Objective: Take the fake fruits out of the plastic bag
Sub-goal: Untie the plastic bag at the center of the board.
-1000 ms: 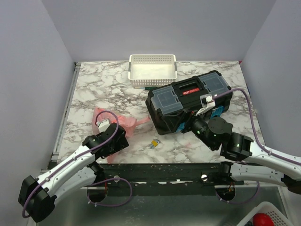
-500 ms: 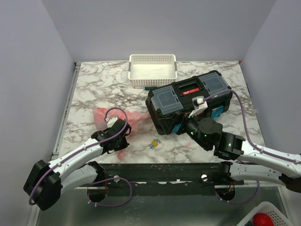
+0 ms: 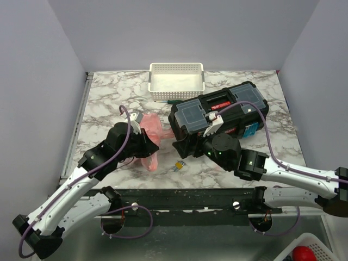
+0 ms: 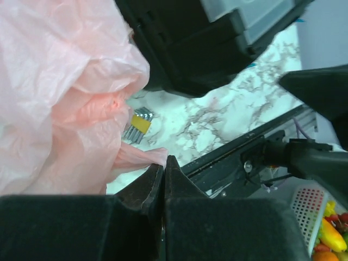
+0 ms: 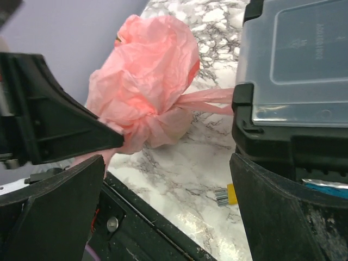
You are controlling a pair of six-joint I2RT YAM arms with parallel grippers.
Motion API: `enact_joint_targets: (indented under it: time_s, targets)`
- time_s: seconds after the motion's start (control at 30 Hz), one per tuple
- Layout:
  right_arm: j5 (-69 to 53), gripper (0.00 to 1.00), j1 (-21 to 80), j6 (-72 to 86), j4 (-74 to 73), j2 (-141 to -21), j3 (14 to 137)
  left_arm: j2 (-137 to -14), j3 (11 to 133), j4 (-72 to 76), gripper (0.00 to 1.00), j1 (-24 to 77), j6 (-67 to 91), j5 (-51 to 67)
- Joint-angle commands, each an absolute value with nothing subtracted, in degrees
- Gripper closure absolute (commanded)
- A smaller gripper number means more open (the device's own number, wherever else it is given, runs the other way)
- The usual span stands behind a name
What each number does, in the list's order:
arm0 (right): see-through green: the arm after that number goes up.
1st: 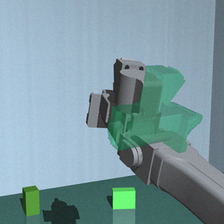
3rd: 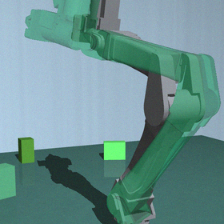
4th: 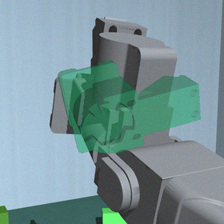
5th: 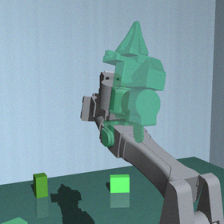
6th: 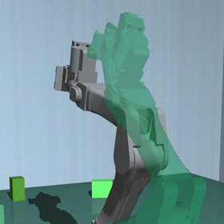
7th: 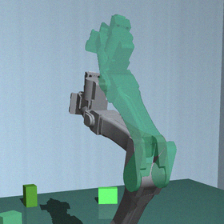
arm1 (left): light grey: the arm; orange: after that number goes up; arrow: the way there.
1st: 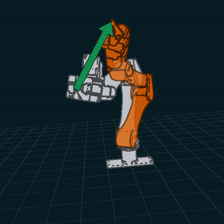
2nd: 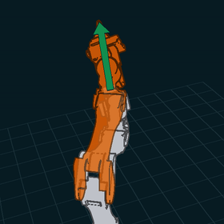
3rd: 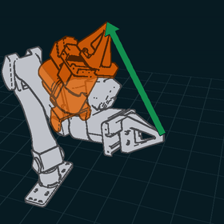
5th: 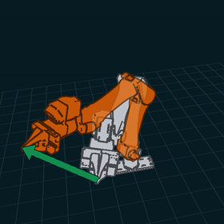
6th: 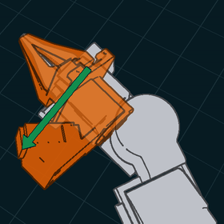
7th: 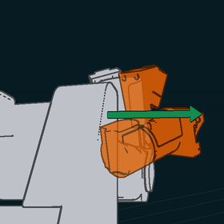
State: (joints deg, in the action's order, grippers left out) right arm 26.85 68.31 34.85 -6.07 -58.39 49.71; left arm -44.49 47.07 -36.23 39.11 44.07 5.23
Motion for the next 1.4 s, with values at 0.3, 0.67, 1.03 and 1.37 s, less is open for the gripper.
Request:
enact_joint_targets:
  time_s: [0.3, 0.67, 1.03, 1.37]
  targets:
    - [15.33, 0.06, 68.60, 30.04, -0.84, -72.86, 54.46, -37.29, 52.16, -44.66, 1.00, 38.50, 37.54, 5.69]
    - [6.13, 0.13, 66.96, 22.42, 11.89, -80.59, 56.71, -30.91, 47.03, -45.21, 1.00, 38.43, 37.54, 7.02]
    - [-17.63, 0.19, 63.28, 16.65, 25.23, -84.13, 51.40, -28.42, 48.58, -47.24, 1.00, 38.39, 35.80, 6.50]
    - [-14.09, 0.23, 63.16, 15.17, 30.61, -90.10, 50.66, -28.56, 51.76, -48.40, 1.00, 38.33, 33.80, 6.68]
